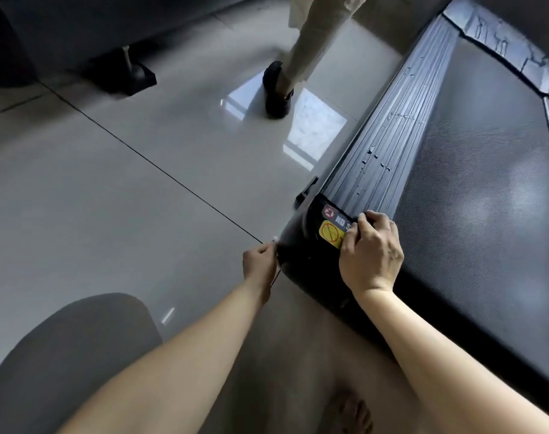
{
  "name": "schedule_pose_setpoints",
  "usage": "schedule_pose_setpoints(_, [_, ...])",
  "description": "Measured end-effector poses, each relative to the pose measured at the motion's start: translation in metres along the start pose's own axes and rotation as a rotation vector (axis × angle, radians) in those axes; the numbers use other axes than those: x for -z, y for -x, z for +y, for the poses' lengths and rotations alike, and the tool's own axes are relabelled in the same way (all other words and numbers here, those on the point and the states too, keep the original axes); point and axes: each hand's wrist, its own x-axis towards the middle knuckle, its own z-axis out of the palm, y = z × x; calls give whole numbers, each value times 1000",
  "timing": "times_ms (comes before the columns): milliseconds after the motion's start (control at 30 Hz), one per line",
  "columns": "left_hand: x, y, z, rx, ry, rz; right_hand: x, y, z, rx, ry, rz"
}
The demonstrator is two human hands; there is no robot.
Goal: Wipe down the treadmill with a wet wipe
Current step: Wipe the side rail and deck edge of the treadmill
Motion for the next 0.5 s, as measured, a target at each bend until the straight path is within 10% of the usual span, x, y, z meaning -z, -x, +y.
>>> schedule_pose_setpoints(233, [-27, 15, 77, -334, 48, -78, 2, 0, -5, -14, 7, -43])
schedule_pose_setpoints(500, [7, 2, 0, 237, 146, -66, 2, 2, -6, -18, 5, -37])
